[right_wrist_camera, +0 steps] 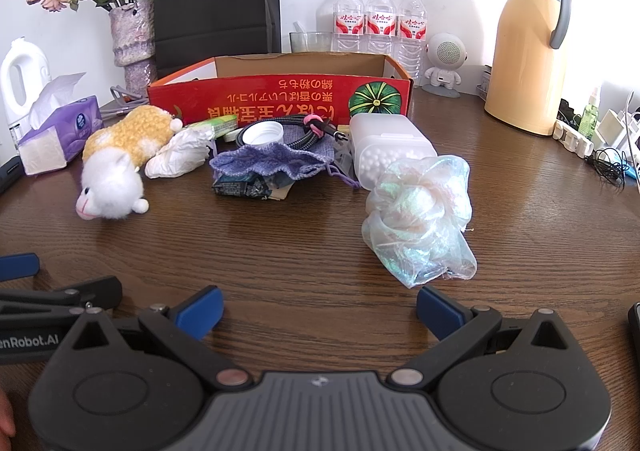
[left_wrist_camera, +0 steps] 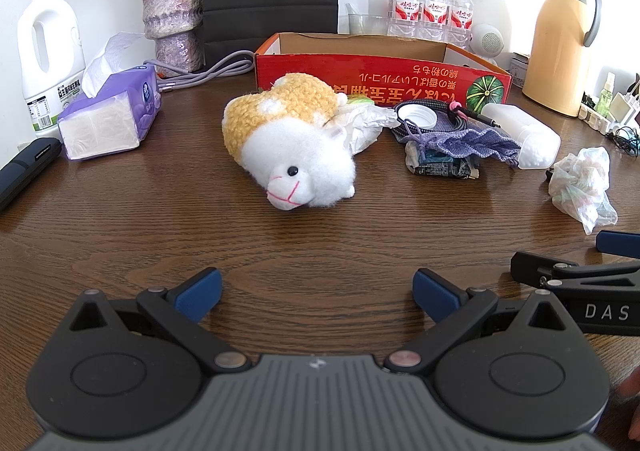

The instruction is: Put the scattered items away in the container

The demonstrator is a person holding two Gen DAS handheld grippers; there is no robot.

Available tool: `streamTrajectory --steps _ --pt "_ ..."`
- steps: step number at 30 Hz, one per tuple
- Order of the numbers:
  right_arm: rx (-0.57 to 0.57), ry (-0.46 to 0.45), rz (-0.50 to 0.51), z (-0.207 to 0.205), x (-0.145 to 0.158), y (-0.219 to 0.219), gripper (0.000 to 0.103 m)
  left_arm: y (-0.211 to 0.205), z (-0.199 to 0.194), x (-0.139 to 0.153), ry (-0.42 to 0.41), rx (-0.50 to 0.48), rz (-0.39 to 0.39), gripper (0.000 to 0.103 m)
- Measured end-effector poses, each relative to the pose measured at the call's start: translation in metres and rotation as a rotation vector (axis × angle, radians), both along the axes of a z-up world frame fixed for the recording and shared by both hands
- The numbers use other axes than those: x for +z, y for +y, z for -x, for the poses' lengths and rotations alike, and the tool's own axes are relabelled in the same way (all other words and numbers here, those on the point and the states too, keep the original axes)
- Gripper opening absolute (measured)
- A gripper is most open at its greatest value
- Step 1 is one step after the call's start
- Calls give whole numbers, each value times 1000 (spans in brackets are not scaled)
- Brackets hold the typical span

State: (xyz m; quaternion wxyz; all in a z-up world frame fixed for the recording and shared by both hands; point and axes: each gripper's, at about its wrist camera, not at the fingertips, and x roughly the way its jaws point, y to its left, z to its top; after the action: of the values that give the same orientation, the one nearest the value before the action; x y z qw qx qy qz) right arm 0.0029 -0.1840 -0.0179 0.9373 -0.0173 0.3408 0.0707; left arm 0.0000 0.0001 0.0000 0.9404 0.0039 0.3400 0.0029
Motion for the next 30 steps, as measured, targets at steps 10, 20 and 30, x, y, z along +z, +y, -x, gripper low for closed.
streamTrajectory --steps 10,20,30 --pt "62 -63 -44 11 8 -5 80 11 4 26 -173 -9 77 103" --pt "2 -206 29 -21 32 -17 80 24 -80 26 -58 57 42 103" --pt "-35 -123 41 -46 10 -33 54 55 -87 19 34 119 199 52"
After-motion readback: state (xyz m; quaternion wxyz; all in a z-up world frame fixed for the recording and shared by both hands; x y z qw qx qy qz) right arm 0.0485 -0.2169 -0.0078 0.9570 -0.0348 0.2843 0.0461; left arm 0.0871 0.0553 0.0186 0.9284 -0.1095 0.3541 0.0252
